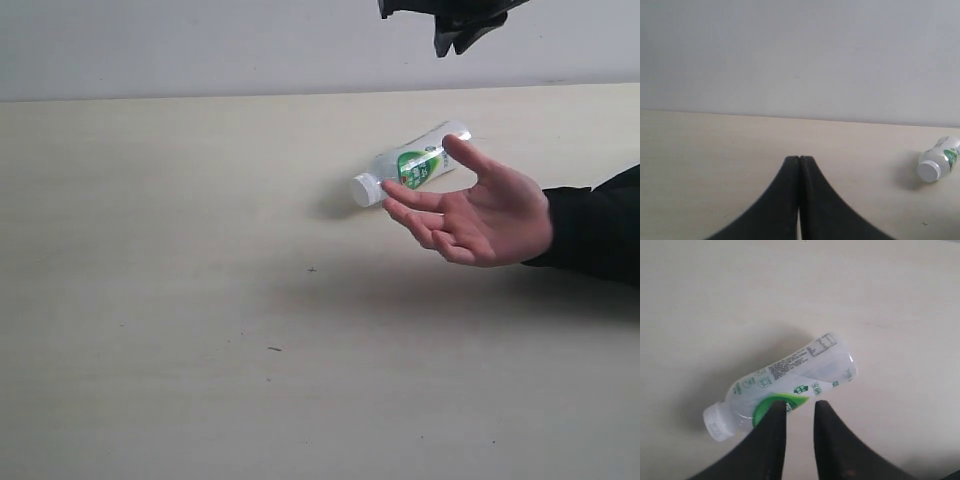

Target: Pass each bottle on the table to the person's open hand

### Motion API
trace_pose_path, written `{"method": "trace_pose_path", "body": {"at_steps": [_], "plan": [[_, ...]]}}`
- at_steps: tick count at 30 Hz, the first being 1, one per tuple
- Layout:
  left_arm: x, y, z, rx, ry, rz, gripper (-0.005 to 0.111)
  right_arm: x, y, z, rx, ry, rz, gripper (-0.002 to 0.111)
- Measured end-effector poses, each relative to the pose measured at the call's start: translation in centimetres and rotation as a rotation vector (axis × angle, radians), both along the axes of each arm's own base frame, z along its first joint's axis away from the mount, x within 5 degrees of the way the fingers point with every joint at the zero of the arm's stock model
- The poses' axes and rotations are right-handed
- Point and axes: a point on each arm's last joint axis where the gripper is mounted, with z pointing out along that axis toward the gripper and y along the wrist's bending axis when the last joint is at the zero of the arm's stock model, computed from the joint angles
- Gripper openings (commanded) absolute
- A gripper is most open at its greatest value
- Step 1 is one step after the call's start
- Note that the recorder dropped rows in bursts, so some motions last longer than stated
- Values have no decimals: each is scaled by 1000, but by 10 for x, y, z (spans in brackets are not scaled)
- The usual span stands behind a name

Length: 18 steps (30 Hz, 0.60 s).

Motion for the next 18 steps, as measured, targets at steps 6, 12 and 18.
{"method": "trace_pose_path", "body": {"at_steps": [6, 12, 18], "plan": [[0, 0, 0, 0, 0, 0, 0, 4, 8, -9, 104, 18, -52, 27], [0, 0, 0, 0, 0, 0, 0, 5, 16, -17, 191, 66, -84, 27], [0, 0, 0, 0, 0, 0, 0, 5, 18, -19, 213, 75, -92, 27]]}}
